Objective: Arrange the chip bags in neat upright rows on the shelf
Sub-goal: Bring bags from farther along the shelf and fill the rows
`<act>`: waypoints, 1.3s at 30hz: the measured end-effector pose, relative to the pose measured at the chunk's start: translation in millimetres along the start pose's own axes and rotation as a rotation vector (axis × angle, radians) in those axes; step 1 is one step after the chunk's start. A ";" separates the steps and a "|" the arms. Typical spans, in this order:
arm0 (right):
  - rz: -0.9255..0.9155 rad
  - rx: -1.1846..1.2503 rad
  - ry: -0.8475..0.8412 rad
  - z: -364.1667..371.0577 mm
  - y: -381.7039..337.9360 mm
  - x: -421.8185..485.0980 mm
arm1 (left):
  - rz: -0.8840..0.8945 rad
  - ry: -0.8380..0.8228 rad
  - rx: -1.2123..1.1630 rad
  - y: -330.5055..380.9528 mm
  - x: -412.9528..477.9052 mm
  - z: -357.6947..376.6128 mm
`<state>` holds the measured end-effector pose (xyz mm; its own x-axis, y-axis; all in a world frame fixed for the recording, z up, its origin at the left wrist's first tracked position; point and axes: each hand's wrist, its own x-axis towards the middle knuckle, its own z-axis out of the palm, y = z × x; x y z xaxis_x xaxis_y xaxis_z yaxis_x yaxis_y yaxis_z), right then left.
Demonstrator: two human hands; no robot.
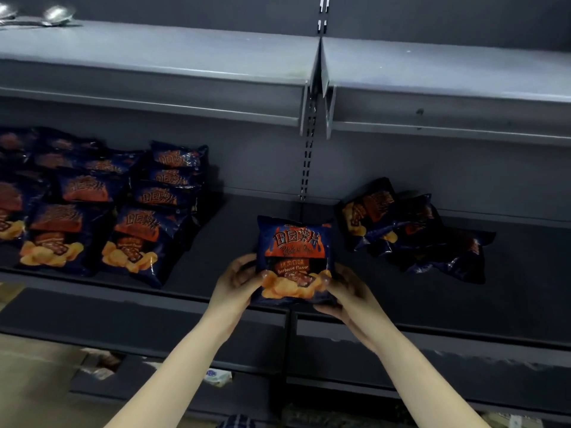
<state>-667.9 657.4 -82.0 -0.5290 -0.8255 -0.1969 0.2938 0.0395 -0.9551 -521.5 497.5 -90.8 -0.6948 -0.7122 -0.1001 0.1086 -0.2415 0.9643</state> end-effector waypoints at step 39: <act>-0.077 -0.509 0.576 148.6 -21.6 245.2 | 0.611 -0.337 1.373 7.3 67.2 -87.2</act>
<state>-685.6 370.5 -76.7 -0.9048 -0.4189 -0.0771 -0.0889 0.3627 -0.9276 -505.4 390.4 -111.9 -0.9333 -0.2505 0.2573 -0.1585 0.9302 0.3310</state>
